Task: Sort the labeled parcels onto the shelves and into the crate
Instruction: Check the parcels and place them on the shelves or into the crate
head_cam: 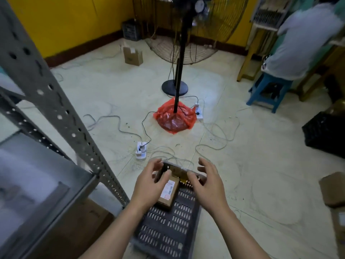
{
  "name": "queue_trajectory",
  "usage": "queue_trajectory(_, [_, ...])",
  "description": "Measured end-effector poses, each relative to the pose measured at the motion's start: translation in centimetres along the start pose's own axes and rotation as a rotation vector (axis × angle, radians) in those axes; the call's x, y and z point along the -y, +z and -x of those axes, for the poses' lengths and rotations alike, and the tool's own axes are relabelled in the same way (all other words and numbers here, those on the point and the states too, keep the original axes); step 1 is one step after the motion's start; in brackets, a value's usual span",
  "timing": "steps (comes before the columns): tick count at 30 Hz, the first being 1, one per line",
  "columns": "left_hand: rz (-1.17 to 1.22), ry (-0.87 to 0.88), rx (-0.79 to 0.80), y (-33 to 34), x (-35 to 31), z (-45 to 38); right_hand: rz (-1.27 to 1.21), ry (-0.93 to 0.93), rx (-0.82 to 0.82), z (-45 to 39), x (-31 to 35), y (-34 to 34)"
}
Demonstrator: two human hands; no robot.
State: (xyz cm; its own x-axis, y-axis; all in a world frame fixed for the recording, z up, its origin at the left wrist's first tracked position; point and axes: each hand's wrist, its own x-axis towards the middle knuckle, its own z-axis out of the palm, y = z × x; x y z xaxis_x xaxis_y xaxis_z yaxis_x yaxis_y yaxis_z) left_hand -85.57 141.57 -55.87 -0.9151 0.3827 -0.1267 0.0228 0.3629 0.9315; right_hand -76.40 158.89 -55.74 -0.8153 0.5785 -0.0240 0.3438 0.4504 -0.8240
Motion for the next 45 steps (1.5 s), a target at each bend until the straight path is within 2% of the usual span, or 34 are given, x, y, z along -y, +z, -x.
queue_trajectory(8, [0.067,0.16,-0.131,-7.0,-14.9,6.8,-0.144,-0.142,-0.031,5.0,15.0,-9.1])
queue_trajectory(13, [0.111,0.201,-0.253,-9.9,-20.0,12.0,-0.242,-0.254,-0.014,7.9,20.3,-12.0])
queue_trajectory(18, [0.132,0.191,-0.42,-12.4,-22.5,18.7,-0.274,-0.393,0.127,11.5,23.8,-13.2])
queue_trajectory(24, [0.11,0.162,-0.634,-16.4,-22.8,27.2,-0.349,-0.51,0.306,16.1,27.0,-12.4])
queue_trajectory(32, [0.093,0.103,-0.872,-22.0,-21.1,39.3,-0.354,-0.648,0.574,24.5,31.8,-7.2])
queue_trajectory(37, [0.077,0.048,-1.025,-26.0,-18.7,48.5,-0.347,-0.742,0.725,32.7,35.2,-3.0])
queue_trajectory(45, [0.08,-0.006,-1.165,-32.4,-13.7,65.0,-0.376,-0.732,0.909,48.0,38.1,3.4])
